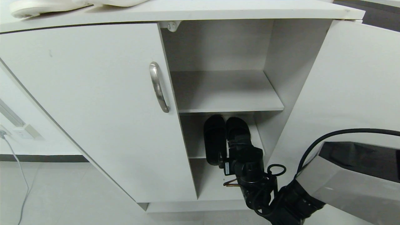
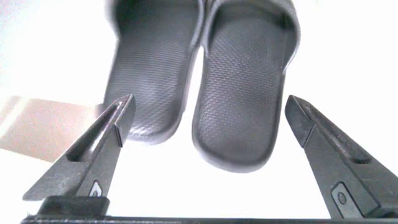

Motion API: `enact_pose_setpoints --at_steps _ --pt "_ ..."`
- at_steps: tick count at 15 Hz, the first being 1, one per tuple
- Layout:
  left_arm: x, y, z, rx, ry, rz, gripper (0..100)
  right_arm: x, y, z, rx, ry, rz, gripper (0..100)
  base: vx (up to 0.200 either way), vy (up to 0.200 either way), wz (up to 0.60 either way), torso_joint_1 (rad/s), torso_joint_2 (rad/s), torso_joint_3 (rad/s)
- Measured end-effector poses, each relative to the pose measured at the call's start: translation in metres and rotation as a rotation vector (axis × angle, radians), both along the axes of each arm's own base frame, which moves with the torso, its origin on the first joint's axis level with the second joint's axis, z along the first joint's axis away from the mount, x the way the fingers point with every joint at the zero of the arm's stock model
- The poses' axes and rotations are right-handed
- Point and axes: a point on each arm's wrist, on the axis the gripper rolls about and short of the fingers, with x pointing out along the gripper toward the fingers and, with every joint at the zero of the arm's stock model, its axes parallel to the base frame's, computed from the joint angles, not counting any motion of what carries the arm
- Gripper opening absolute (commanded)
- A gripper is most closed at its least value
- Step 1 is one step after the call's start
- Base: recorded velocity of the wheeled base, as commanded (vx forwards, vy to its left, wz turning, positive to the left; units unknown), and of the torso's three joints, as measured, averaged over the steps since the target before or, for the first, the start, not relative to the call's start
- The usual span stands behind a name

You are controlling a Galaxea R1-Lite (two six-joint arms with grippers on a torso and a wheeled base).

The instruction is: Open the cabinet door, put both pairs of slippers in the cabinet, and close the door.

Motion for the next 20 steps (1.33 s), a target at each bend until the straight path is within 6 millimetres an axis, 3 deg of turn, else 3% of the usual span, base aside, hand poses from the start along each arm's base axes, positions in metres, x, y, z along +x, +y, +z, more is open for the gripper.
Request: enact_pose_setpoints --at_steps 3,9,20 --pt "0.000 0.000 0.000 0.000 0.000 0.000 0 -0.011 -0.003 0.012 0.012 -0.010 0.017 100 0.000 0.000 0.00 0.000 0.00 0.000" --pt "0.000 0.000 0.000 0.000 0.000 -0.002 0 -0.017 -0.004 0.018 0.019 -0.016 0.027 100 -0.200 0.000 0.00 0.002 0.00 0.002" --pt "0.000 0.000 0.000 -0.002 0.001 0.000 0 -0.020 -0.006 0.017 0.009 -0.010 0.028 100 0.000 0.000 0.00 0.000 0.00 0.000"
